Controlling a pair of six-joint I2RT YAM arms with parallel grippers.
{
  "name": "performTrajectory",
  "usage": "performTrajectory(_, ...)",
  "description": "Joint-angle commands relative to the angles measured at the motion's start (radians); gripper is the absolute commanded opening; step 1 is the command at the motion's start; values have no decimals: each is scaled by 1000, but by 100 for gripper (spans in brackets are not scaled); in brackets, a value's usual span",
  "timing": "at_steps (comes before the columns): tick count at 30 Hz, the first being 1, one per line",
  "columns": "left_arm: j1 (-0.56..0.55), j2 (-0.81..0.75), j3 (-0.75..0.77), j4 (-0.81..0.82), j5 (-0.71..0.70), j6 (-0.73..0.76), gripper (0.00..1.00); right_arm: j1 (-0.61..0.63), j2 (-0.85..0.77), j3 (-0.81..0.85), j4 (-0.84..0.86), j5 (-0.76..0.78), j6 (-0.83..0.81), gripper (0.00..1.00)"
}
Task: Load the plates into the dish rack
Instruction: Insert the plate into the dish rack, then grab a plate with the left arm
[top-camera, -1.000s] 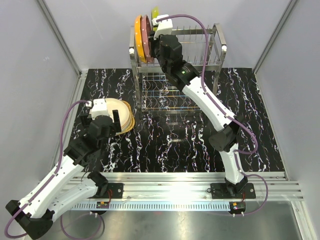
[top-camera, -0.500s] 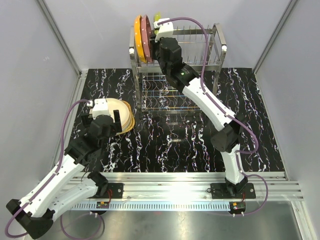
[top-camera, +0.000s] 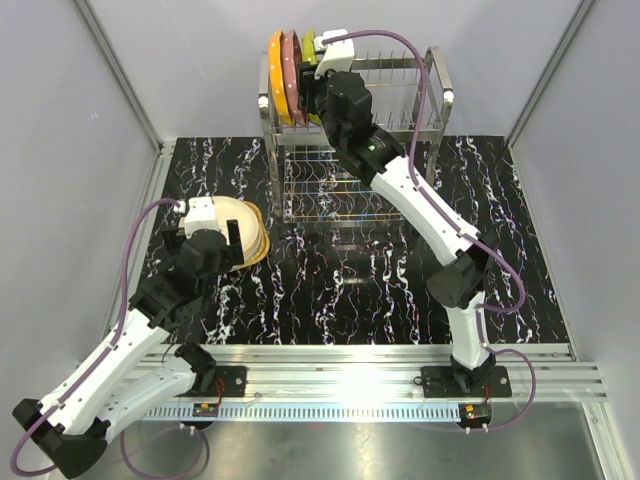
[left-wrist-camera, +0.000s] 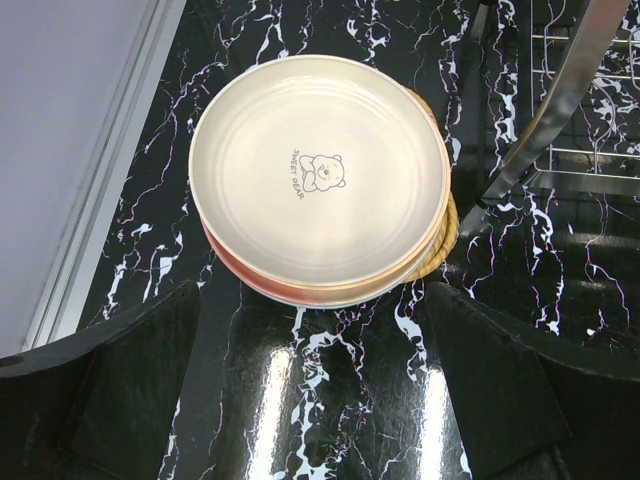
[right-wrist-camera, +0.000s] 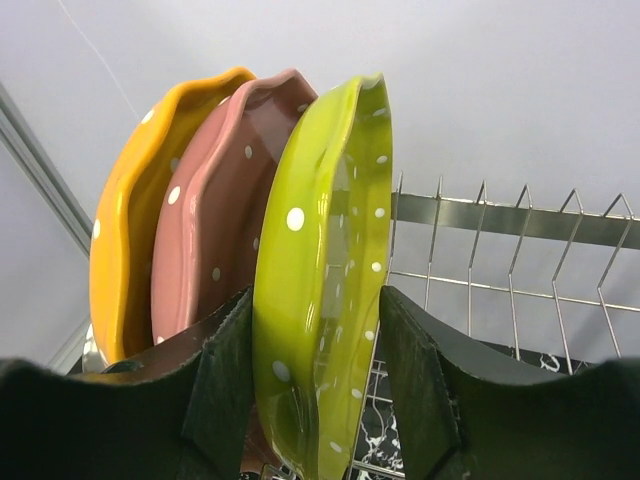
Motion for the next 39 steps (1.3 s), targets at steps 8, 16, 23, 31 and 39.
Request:
performTrajectory(8, 11, 11, -3, 51, 9, 11, 99, 9, -147, -90, 83, -56, 39, 60)
performTrajectory(16, 15, 16, -4, 50, -3, 11, 99, 9, -248, -189, 125, -147, 93, 63)
performTrajectory(23, 21, 31, -3, 50, -3, 14, 99, 9, -353, -317, 172, -153, 93, 64)
performTrajectory(31, 32, 45, -4, 45, -46, 5, 99, 9, -566, -550, 159, -283, 102, 64)
performTrajectory(39, 133, 164, 88, -42, -60, -47, 99, 9, -840, -836, 70, -536, 72, 53)
